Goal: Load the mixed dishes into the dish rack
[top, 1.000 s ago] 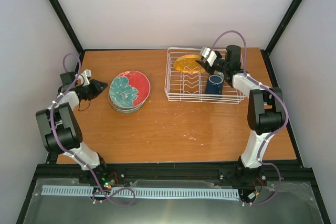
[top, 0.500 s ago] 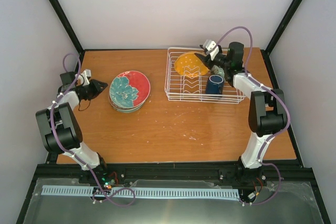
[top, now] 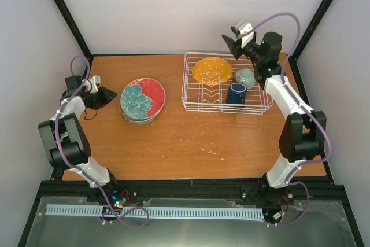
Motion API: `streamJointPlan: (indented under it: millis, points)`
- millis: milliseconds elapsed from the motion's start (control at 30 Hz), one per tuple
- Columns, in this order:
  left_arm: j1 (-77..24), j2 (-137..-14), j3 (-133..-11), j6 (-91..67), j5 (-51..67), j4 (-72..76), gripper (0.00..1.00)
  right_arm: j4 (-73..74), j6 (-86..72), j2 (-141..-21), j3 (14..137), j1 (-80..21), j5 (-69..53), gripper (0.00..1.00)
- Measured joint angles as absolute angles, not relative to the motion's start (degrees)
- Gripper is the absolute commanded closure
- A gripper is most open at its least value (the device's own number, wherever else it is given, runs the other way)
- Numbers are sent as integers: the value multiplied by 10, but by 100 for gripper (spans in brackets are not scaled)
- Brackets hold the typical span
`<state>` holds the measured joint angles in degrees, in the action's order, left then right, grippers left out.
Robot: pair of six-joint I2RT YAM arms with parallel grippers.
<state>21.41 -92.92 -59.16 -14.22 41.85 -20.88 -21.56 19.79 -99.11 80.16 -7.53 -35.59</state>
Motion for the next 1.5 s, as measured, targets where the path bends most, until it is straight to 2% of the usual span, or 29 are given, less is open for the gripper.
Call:
streamJointPlan:
  millis: [267, 533, 700, 1100, 1200, 1367, 1500]
  points:
    - [181, -965, -639, -95, 369, -260, 81, -74, 112, -930, 880, -81, -349, 57]
    - [147, -1051, -714, -69, 344, -261, 80, 82, 63, -927, 893, -170, -364, 56]
    - [138, -1087, -748, -45, 323, -257, 78, 121, 45, -898, 852, -192, -363, 55]
    - [130, -1143, -782, -4, 333, -253, 79, 170, 41, -866, 852, -189, -341, 54]
    - [129, -1147, -784, -3, 339, -251, 84, 173, 36, -866, 852, -189, -341, 54]
    - [126, -1149, -784, 8, 347, -246, 99, 174, 33, -867, 852, -189, -344, 54]
    - [118, -1149, -785, 7, 353, -241, 99, 174, 30, -872, 852, -189, -349, 54]
